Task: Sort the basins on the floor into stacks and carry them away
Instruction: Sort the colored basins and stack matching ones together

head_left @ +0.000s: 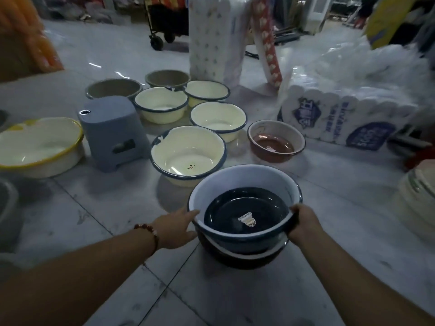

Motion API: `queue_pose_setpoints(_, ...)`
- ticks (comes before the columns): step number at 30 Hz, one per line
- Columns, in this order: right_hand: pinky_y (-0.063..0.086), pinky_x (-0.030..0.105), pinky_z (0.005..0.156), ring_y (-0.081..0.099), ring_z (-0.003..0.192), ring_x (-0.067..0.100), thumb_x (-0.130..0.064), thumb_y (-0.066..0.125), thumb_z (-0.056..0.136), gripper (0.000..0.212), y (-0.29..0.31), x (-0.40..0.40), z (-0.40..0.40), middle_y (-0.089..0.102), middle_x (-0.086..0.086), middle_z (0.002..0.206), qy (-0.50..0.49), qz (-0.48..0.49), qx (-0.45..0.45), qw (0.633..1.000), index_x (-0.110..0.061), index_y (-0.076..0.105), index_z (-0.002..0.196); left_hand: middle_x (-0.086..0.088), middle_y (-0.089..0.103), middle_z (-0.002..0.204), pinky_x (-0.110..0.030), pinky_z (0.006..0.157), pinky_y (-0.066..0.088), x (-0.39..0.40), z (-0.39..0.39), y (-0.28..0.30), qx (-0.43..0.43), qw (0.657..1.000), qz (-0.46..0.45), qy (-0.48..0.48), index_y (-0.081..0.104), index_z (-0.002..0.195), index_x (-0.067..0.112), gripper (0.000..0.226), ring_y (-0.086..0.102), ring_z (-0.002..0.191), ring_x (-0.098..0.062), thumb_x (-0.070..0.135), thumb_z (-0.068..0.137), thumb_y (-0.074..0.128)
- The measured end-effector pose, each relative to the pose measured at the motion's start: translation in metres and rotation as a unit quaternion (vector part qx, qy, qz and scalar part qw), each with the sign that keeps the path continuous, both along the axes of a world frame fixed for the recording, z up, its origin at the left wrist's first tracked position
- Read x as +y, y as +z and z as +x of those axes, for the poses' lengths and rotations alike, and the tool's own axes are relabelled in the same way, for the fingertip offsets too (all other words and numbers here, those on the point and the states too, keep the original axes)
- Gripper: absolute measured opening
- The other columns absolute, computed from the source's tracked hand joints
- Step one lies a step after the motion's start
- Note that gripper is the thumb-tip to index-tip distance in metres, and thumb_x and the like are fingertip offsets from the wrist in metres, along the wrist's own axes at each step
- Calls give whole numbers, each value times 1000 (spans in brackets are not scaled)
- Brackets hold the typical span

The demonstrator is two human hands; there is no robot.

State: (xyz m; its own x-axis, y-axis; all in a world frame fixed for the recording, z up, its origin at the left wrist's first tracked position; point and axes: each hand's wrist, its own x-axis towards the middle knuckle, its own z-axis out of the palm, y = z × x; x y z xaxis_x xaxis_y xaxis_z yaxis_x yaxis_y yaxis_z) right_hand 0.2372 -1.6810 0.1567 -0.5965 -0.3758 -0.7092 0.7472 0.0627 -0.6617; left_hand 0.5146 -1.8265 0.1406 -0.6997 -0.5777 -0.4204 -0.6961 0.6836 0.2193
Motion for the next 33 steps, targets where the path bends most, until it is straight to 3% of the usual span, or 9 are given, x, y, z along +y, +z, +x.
queue_pose_setpoints(3,55,48,87,63,96,34,-5,50,70,51,-37,13,-15,63,23,106,-2,53,18,998,2,57,120,-4,28,160,-32,112,30,7,-19,-12,21,993,102,61,13,157,22,71,34,142,-23,47,99,45)
queue_pose_setpoints(8,51,30,62,61,75,25,-17,64,75,31,-73,20,-16,64,13,87,235,264,221,909,-2,62,102,-11,30,156,-35,109,36,7,-40,-43,-6,993,95,63,25,153,26,62,44,134,-28,53,99,39)
queue_pose_setpoints(10,56,32,73,62,85,25,-28,70,69,49,-93,23,-16,64,13,100,311,347,243,851,-4,59,111,-12,18,158,-40,110,38,6,-42,-55,-53,995,76,29,30,151,28,60,45,132,-30,54,98,39)
queue_pose_setpoints(12,54,30,72,62,89,25,-22,74,73,58,-110,21,-17,63,17,110,330,352,216,849,-1,53,123,-12,3,162,-41,109,39,3,-41,-62,-91,995,39,-1,29,151,30,61,44,133,-31,55,97,42)
queue_pose_setpoints(17,48,29,95,55,115,27,-31,62,89,60,-121,10,-20,53,17,130,401,405,232,788,1,44,137,-14,7,161,-46,106,40,-4,-40,-60,-127,988,-63,-68,29,147,35,57,38,135,-32,55,95,41)
queue_pose_setpoints(20,45,37,101,47,122,30,-38,69,80,86,-116,5,-11,37,17,141,411,480,283,722,-3,25,145,-13,0,163,-47,110,35,-7,-33,-52,-155,983,-42,-90,17,153,36,64,28,142,-32,58,96,39)
queue_pose_setpoints(22,37,45,108,34,133,34,-42,68,81,100,-98,-1,6,21,15,152,433,508,400,629,-7,7,151,-10,-1,164,-47,113,32,-11,-20,-37,-162,982,-21,-95,10,155,35,68,22,146,-32,58,97,38)
queue_pose_setpoints(24,30,45,113,25,140,36,-49,61,86,99,-77,-13,32,13,17,158,491,461,502,543,-7,1,153,-10,3,164,-46,114,31,-19,3,-12,-152,986,-6,-66,9,155,34,70,24,146,-31,57,97,41)
queue_pose_setpoints(33,35,44,110,38,135,32,-49,51,94,69,48,-114,251,38,14,150,645,92,655,382,-10,31,148,-6,19,163,-39,117,23,-45,229,93,-28,979,-68,192,18,156,23,67,24,147,-25,50,100,43)
